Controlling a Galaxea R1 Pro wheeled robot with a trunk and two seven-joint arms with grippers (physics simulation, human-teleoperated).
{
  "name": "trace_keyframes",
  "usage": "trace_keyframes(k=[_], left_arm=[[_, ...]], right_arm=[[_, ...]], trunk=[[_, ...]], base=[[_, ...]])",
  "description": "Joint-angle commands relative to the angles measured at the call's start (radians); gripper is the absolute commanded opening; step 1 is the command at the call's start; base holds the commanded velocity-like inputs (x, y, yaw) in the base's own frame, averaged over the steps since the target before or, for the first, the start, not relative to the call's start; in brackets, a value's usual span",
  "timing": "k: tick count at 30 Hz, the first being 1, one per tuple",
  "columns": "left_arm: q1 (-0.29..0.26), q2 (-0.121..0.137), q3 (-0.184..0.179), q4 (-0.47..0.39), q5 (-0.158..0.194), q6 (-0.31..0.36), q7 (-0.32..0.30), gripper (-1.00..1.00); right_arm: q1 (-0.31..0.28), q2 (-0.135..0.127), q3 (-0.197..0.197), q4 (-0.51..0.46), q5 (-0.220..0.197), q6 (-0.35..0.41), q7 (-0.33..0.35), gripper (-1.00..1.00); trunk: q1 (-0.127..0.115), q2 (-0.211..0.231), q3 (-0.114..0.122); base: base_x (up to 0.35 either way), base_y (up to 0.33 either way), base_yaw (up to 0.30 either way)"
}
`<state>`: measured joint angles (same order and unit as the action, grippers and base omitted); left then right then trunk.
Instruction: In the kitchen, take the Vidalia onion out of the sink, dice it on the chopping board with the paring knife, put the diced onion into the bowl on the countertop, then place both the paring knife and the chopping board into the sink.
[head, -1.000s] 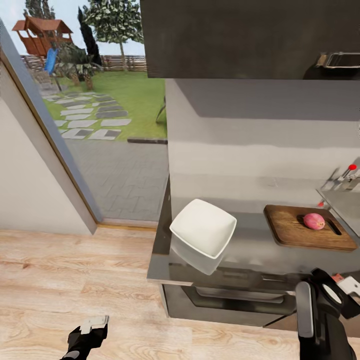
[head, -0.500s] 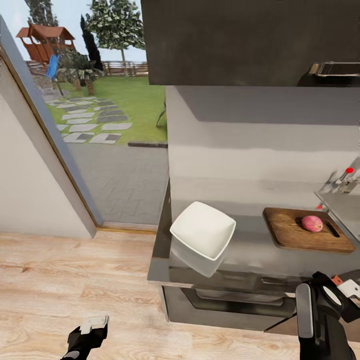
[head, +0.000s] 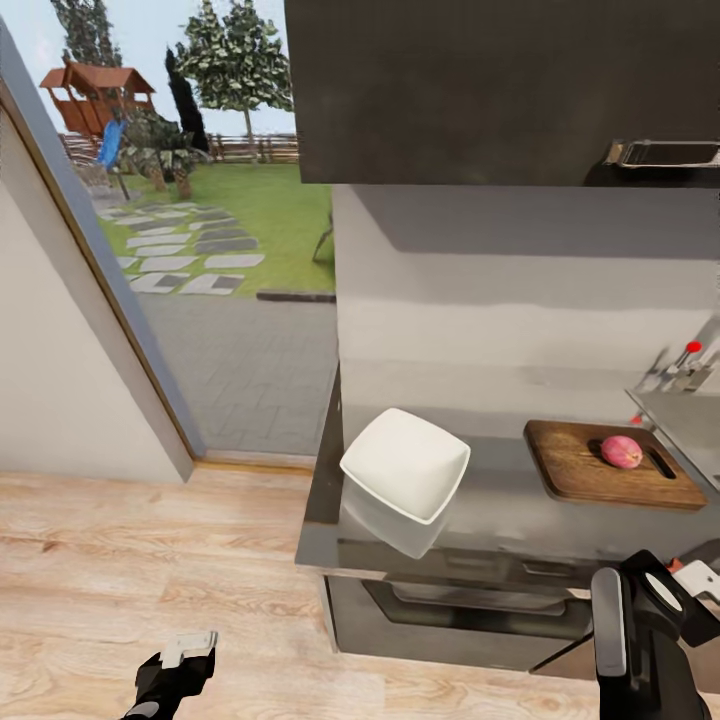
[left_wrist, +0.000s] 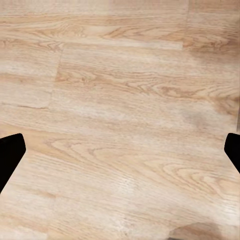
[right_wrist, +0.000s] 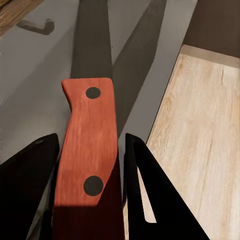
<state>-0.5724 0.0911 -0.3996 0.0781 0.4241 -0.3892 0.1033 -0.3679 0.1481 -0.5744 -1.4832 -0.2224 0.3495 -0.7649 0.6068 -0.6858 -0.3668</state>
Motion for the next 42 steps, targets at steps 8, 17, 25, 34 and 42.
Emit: trace_keyframes(k=[8, 17, 25, 34, 42], left_arm=[[-0.002, -0.001, -0.008, 0.003, 0.005, -0.005, 0.001, 1.00], [-0.001, -0.001, -0.008, 0.003, 0.005, -0.005, 0.002, 1.00], [-0.001, -0.001, -0.008, 0.003, 0.005, -0.005, 0.002, 1.00], [-0.002, -0.001, -0.008, 0.003, 0.005, -0.005, 0.001, 1.00], [-0.002, -0.001, -0.008, 0.003, 0.005, -0.005, 0.001, 1.00]], right_arm=[[-0.001, 0.001, -0.001, -0.002, -0.005, 0.005, -0.004, -1.00], [-0.001, 0.000, -0.001, -0.002, -0.005, 0.005, -0.004, -1.00], [-0.001, -0.001, -0.001, -0.002, -0.005, 0.005, -0.004, -1.00], [-0.001, -0.001, 0.001, -0.002, -0.005, 0.005, -0.002, -1.00], [-0.001, -0.001, 0.004, -0.004, -0.004, 0.005, -0.001, -1.00]], trunk=[[0.000, -0.001, 0.011], [0.000, -0.001, 0.025], [0.000, -0.001, 0.037], [0.000, -0.001, 0.051], [0.000, -0.001, 0.054]], base=[[0.000, 0.000, 0.000], [0.000, 0.000, 0.000], [0.000, 0.000, 0.000], [0.000, 0.000, 0.000], [-0.001, -0.027, 0.096]])
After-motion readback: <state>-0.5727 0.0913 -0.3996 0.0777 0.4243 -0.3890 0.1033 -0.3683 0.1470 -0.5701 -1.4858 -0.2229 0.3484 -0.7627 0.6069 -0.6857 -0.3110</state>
